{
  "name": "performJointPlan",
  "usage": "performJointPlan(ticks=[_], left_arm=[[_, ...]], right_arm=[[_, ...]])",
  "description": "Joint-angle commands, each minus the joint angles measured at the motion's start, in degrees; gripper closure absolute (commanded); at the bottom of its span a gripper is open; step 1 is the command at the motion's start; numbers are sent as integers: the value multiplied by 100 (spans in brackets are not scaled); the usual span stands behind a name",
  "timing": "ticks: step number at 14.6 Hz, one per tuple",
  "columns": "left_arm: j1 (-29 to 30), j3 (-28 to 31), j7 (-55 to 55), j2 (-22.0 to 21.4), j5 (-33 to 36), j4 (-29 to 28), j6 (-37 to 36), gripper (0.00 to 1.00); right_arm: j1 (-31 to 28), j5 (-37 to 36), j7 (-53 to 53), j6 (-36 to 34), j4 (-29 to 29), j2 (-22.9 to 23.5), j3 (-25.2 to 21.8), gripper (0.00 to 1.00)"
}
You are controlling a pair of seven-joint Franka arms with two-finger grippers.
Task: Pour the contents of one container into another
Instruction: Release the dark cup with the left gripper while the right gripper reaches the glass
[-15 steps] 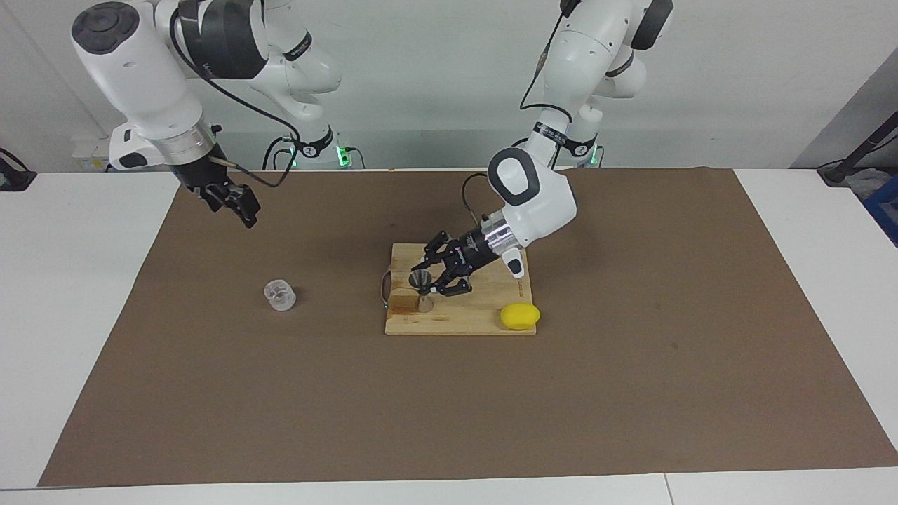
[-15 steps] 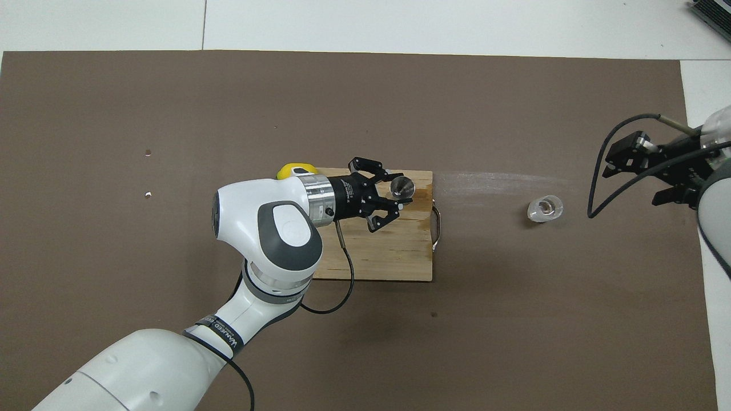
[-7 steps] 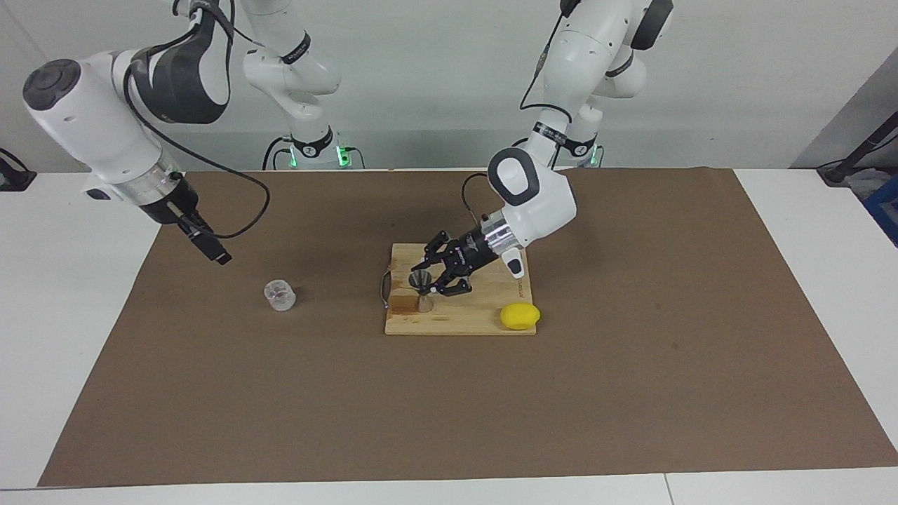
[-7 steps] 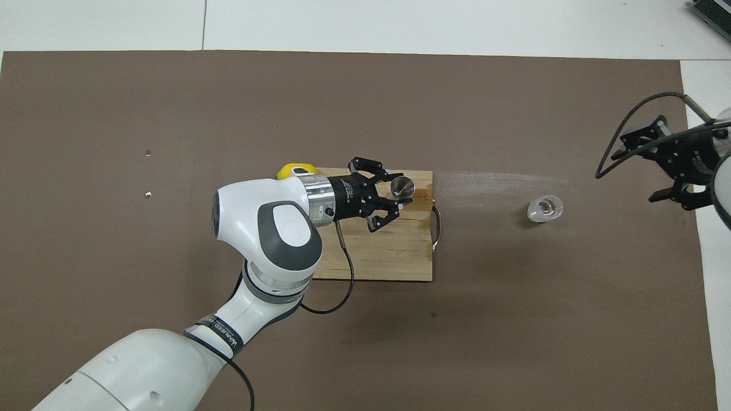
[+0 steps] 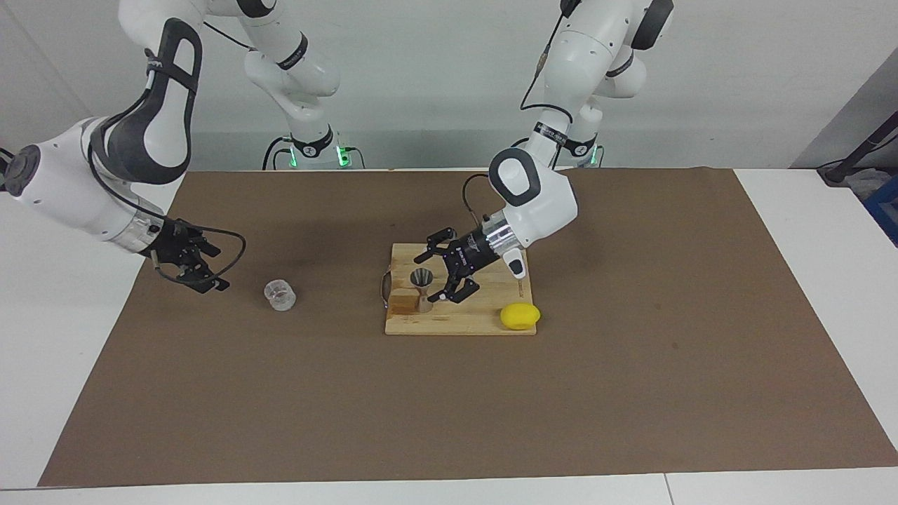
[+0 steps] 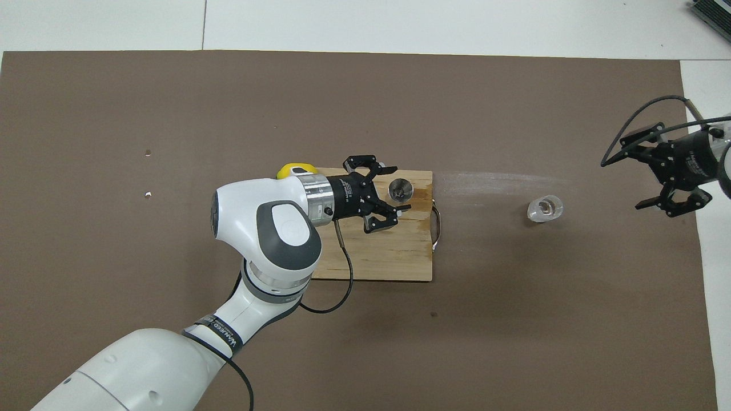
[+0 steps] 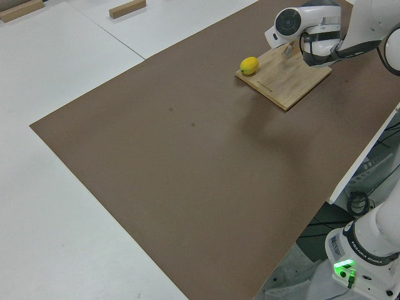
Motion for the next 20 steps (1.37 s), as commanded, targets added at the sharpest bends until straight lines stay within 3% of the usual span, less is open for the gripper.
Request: performJointPlan(ticks=[1, 3, 5, 8, 12, 18, 20], left_arm=[[5, 60, -338, -382, -65, -125, -202, 0], [215, 60, -550, -680, 40, -195, -404, 0], [505, 69, -551, -936, 478, -204, -781, 0], [901, 86, -682, -1147, 1688, -116, -1011, 0], [1261, 130, -682, -1148, 3193, 15, -906, 0], [1877, 244, -656, -1077, 5468, 235, -616, 0], [1912, 358, -647, -1112, 6539, 244, -747, 0]], right_arm=[[-53, 246, 136, 366, -276, 139, 63, 3], [-149, 534, 136, 752, -688, 148, 63, 3], [-308, 790, 84, 816, -717, 392, 72, 3], [-448, 1088, -196, 833, -690, 779, 72, 3], [-458, 1239, -303, 816, -708, 965, 72, 1], [-353, 1599, -294, 789, -822, 991, 72, 1], [-326, 1678, -242, 833, -831, 991, 72, 1]])
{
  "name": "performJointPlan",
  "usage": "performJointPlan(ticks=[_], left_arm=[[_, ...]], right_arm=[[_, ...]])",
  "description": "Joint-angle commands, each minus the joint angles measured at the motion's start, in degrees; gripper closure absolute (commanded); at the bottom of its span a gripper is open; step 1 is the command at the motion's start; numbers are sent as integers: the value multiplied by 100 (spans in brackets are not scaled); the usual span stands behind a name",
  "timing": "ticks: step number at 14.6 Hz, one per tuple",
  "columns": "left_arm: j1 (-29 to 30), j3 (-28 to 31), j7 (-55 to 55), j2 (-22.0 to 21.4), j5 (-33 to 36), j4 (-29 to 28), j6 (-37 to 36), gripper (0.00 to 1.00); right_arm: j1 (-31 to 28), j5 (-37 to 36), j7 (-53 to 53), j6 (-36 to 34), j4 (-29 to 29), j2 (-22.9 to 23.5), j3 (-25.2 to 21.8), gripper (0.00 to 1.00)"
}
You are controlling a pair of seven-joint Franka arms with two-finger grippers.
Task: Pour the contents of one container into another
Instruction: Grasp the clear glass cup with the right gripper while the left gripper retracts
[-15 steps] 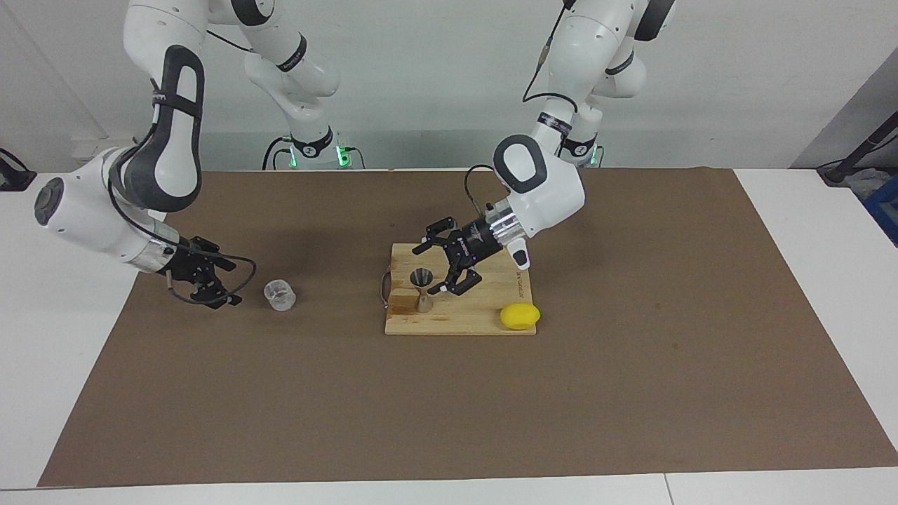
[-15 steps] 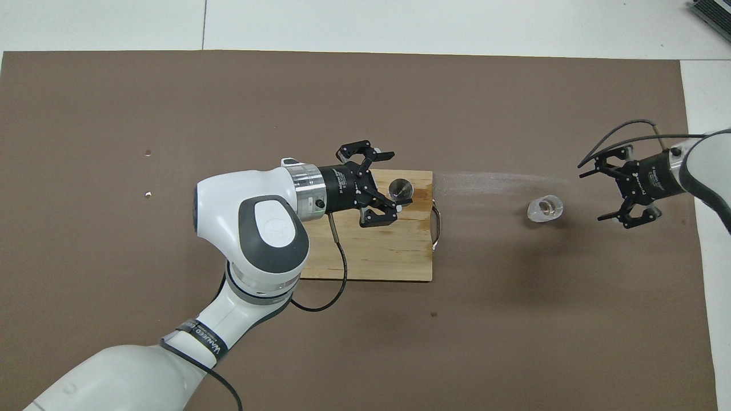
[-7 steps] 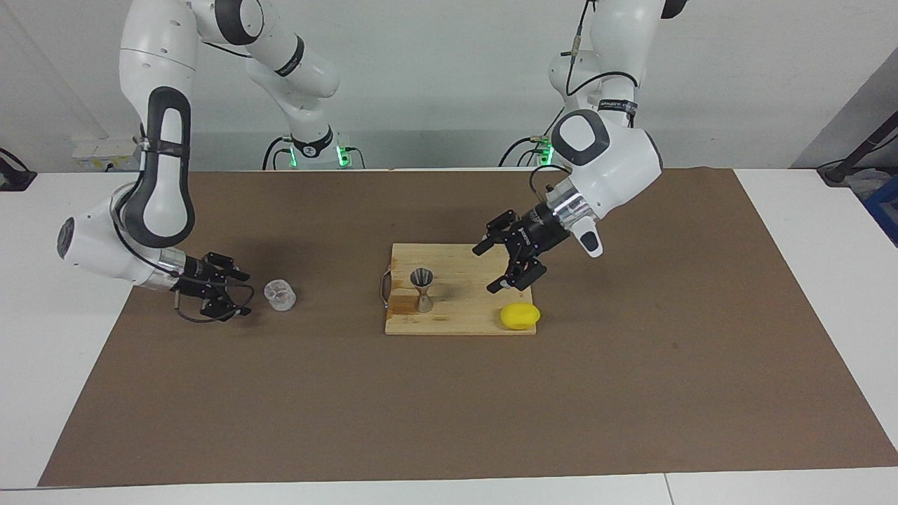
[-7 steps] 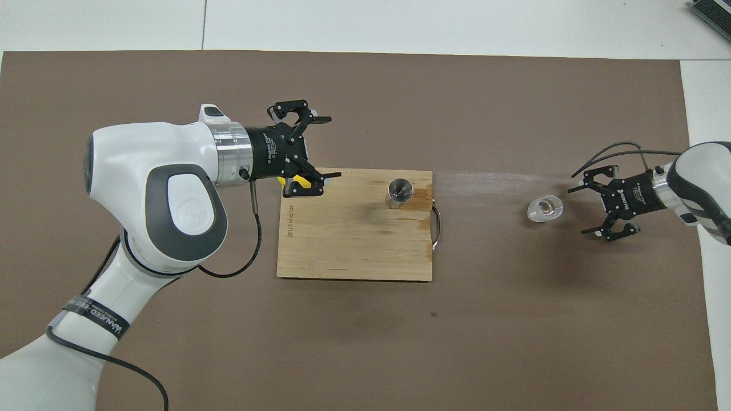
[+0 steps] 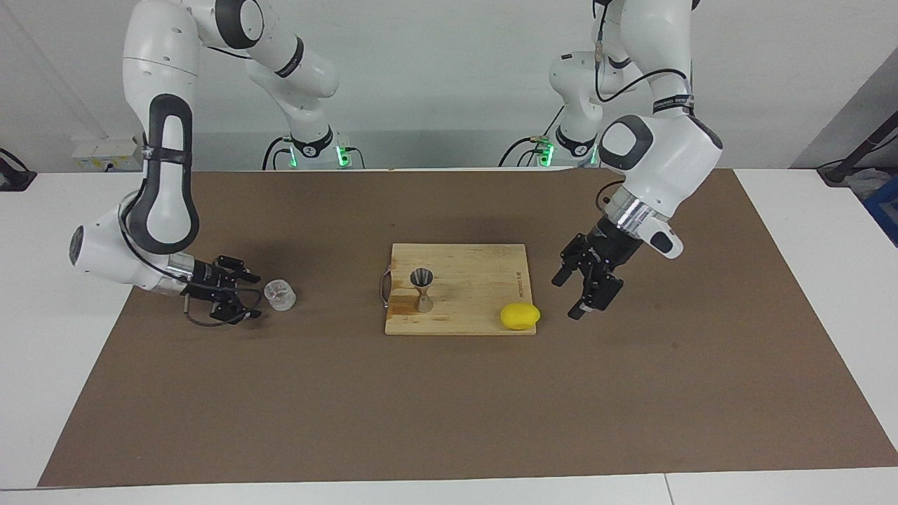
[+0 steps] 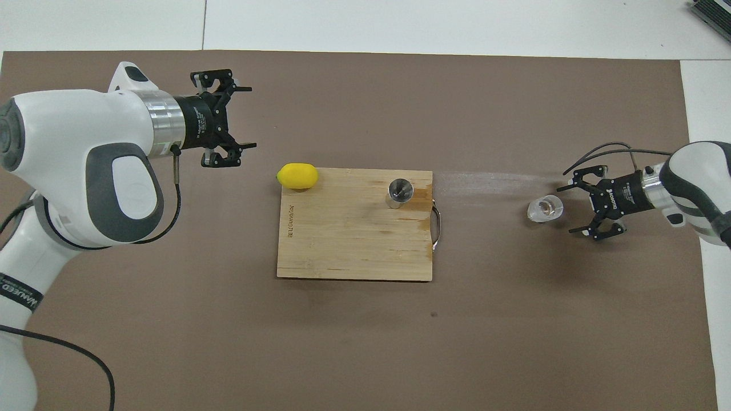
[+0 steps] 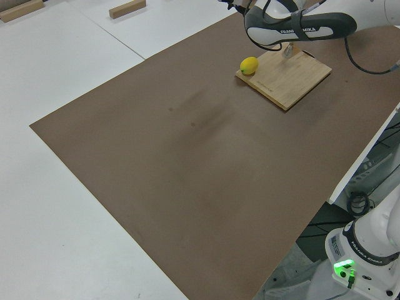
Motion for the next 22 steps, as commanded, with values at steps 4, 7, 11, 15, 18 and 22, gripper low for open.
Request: performJointPlan(ticks=[4, 7, 11, 15, 18, 22], left_arm=[[218, 89, 328, -181, 2239, 53, -885, 0], [323, 194, 1555, -303, 2391, 62, -1254, 0], [385, 317, 3936, -435, 2391, 150, -2062, 0], [402, 361, 5634, -523, 2539, 158, -2774, 0], [298, 693, 6769, -620, 2760, 167, -3109, 0], [-194, 1405, 7738, -971, 2760, 167, -3601, 0]], right_arm=[[60, 314, -79, 225, -273, -59, 28, 1], [78, 559, -45, 278, -308, -67, 28, 1], [244, 823, -44, 480, -396, -76, 64, 1], [262, 991, -44, 489, -590, -138, 72, 1], [254, 991, -44, 437, -590, -138, 64, 8], [236, 991, -53, 314, -546, -147, 72, 47]])
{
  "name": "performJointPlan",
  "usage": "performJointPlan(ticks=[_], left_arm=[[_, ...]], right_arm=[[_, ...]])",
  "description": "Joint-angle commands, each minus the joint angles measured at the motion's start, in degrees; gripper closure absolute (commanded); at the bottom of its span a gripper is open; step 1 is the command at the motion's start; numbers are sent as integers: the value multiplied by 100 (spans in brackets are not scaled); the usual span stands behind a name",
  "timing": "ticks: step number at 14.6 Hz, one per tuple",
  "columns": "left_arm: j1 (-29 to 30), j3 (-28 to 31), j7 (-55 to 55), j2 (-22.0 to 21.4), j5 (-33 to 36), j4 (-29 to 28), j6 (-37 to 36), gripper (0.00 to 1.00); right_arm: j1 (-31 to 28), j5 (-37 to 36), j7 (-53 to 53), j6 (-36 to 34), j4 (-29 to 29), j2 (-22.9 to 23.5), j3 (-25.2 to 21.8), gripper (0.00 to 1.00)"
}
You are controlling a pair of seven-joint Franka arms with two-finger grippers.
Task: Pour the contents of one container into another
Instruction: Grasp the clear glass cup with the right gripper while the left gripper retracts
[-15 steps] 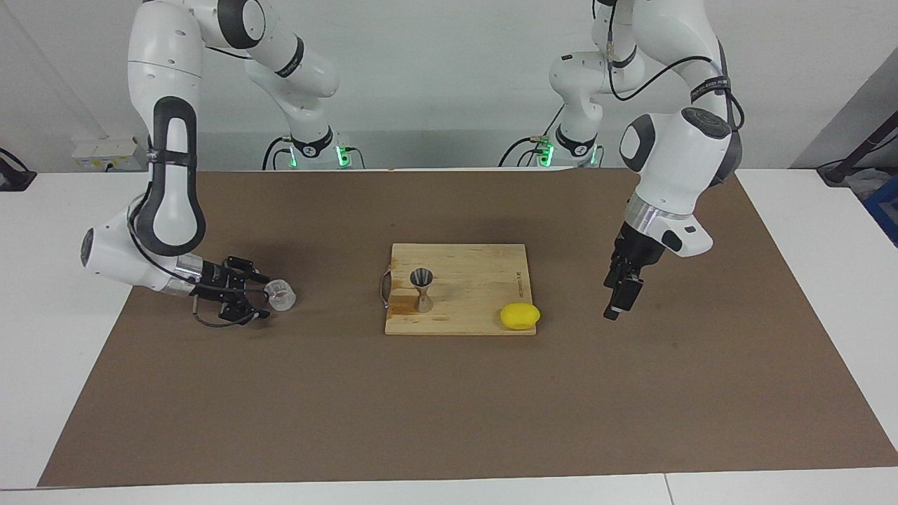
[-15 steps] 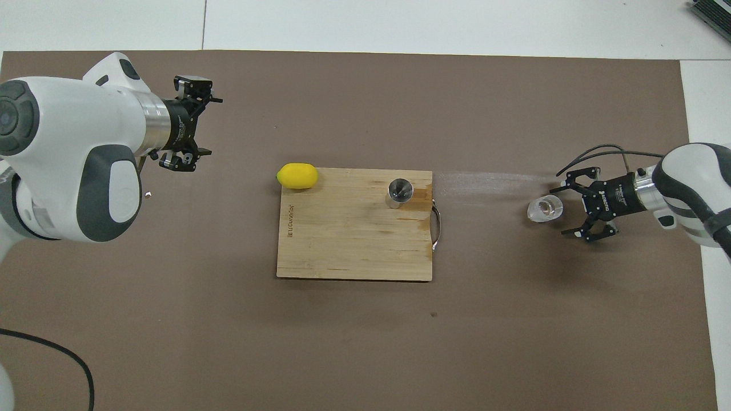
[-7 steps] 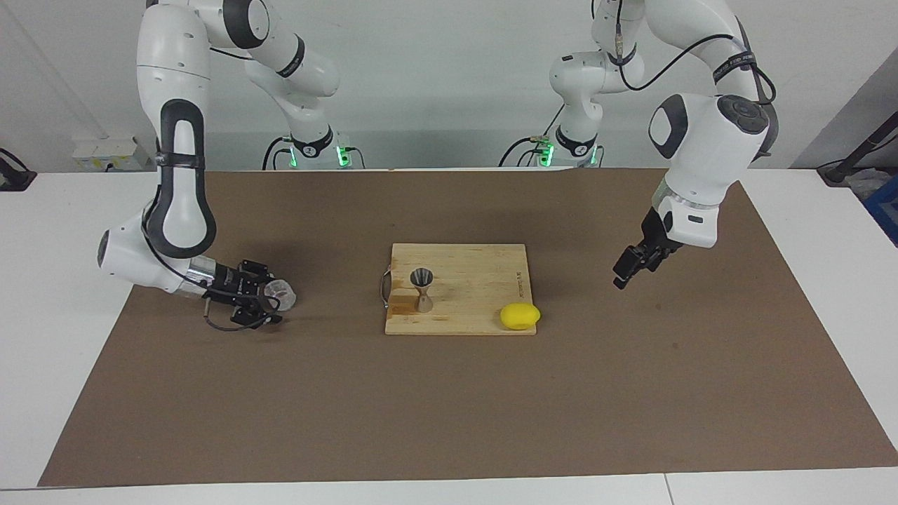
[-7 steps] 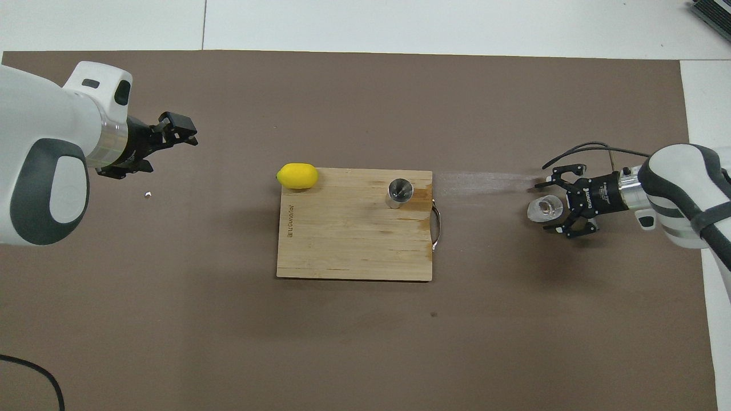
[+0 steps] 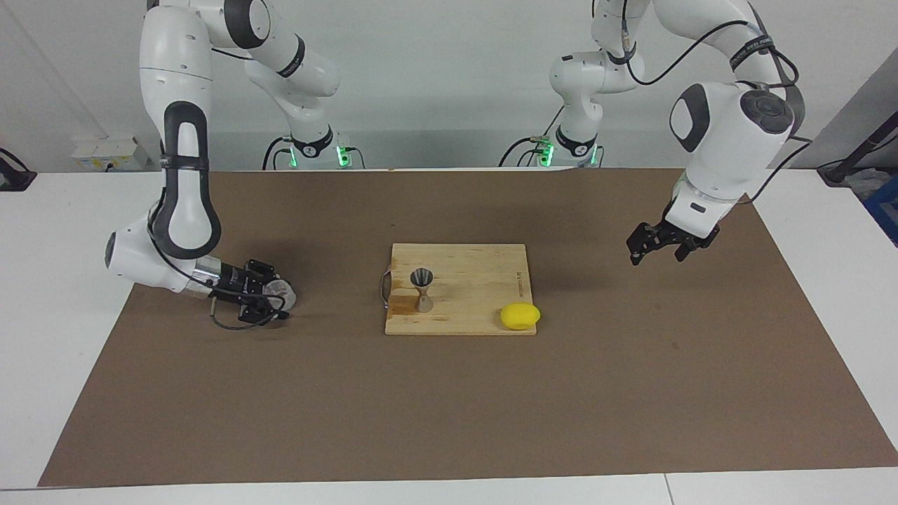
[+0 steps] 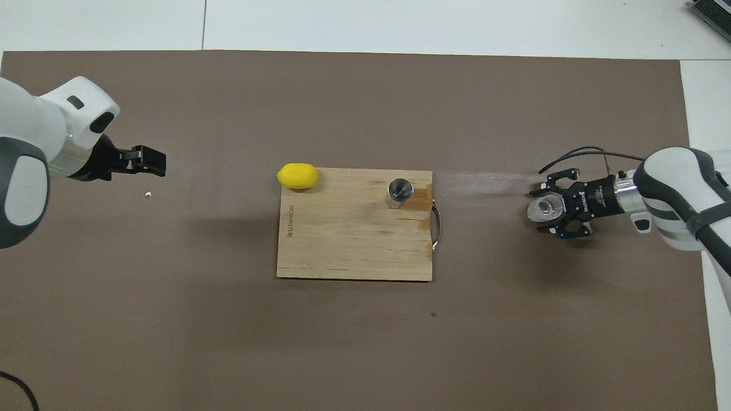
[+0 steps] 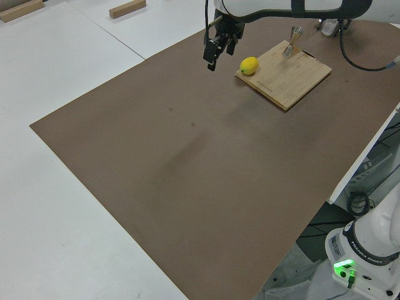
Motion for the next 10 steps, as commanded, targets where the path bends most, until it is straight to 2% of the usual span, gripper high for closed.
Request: performJointPlan(ticks=[1, 2, 7, 10], left_arm=[[-407, 458, 304, -409, 112, -1, -456, 0], [-338, 433, 304, -523, 112, 60, -606, 0], [-161, 204, 295, -595, 85, 895, -1757, 0], [-162, 248, 295, -560, 41, 1255, -2302, 0]], right_arm=[[-77, 140, -48, -61, -102, -108, 48, 73], [-85, 140, -48, -70, -93, -108, 48, 100], [-7, 122, 205, -97, 4, -292, 57, 100], [423, 96, 741, -1, 92, -529, 57, 100]])
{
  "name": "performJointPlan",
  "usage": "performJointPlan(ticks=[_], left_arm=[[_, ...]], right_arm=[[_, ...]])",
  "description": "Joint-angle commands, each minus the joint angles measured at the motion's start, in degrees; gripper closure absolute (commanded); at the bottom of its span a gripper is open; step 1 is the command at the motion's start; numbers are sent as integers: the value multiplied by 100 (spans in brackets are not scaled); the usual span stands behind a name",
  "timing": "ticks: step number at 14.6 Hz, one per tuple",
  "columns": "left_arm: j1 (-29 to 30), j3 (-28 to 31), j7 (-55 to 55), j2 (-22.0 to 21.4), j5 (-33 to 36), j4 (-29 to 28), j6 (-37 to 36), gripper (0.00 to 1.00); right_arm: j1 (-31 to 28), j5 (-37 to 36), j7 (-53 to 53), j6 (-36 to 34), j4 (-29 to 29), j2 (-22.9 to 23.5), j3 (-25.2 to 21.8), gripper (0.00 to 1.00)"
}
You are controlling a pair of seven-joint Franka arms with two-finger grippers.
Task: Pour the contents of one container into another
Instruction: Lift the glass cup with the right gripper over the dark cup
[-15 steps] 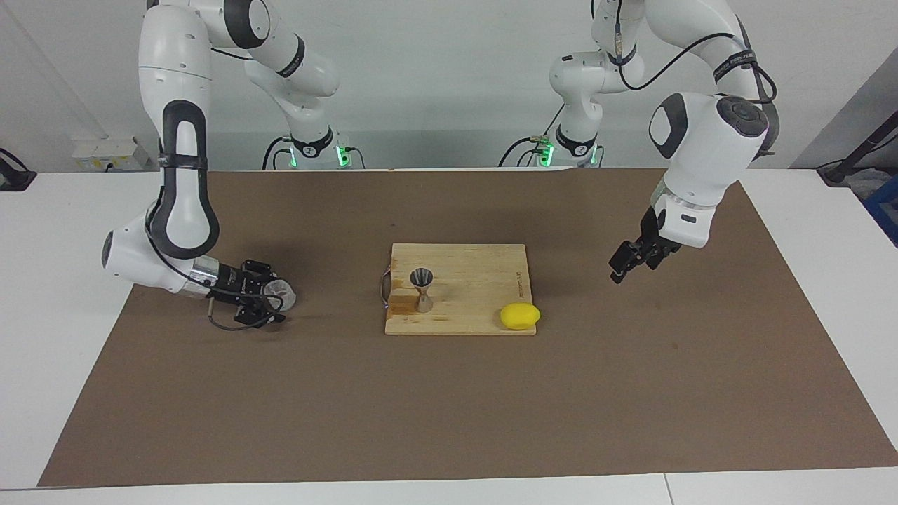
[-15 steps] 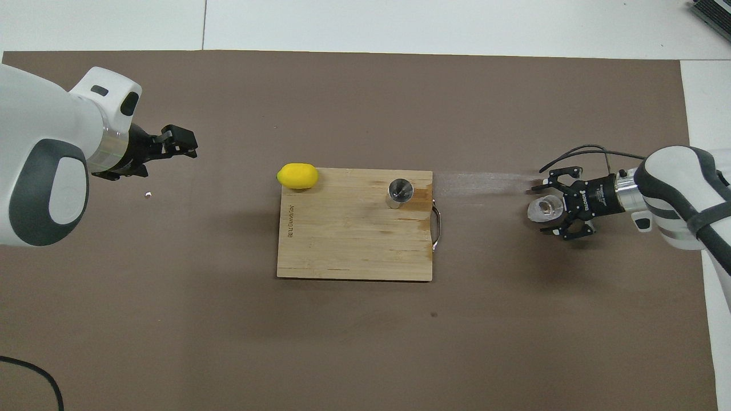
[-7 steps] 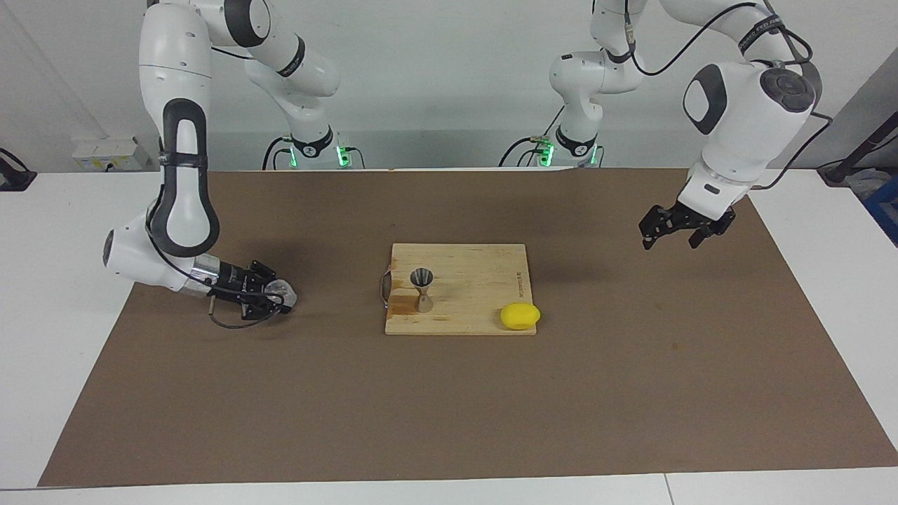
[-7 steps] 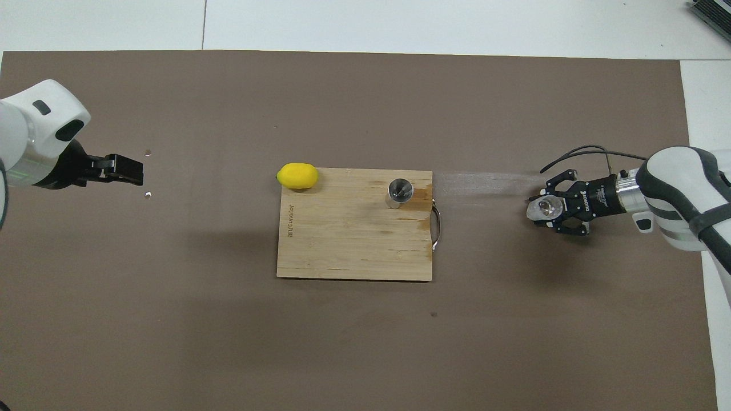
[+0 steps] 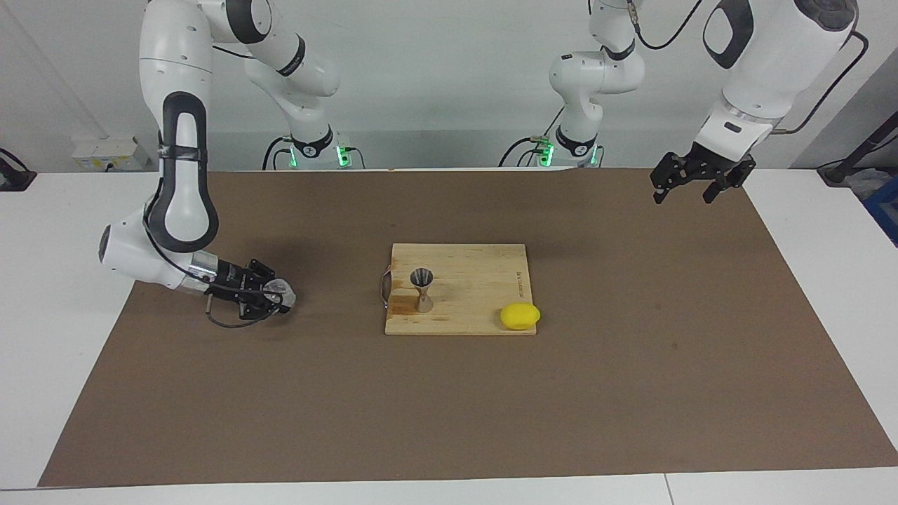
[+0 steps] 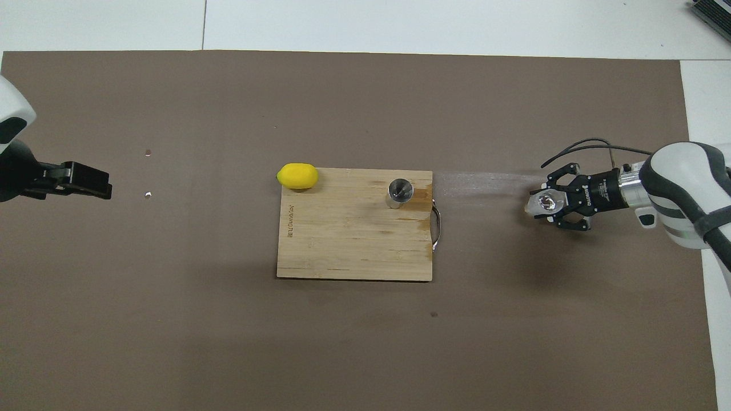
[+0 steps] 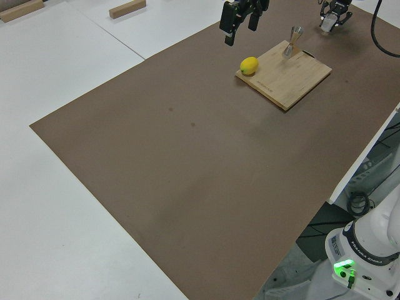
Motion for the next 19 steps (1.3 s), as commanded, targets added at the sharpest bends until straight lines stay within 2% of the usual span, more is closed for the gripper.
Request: performJointPlan(ticks=[1, 7, 9, 13, 17, 19], left_arm=[[38, 10, 53, 84, 49, 318, -473, 0], [64, 19, 62, 5, 31, 309, -465, 0], [64, 19, 62, 5, 40, 318, -412, 0], [38, 19, 9, -4, 40, 283, -421, 0], [47, 19, 0, -13, 40, 248, -439, 0], [47, 19, 0, -22, 40, 248, -430, 0]], right_arm=[[386, 78, 537, 17, 114, -272, 36, 100], [1396, -45, 1372, 43, 712, -281, 27, 100], [1774, -570, 1487, 35, 1019, -228, 36, 100], [2249, -880, 2215, 70, 1573, -44, 27, 100], [2628, -1599, 3059, 70, 2232, 246, 36, 100], [2724, -1820, 3140, 44, 2278, 264, 36, 100]])
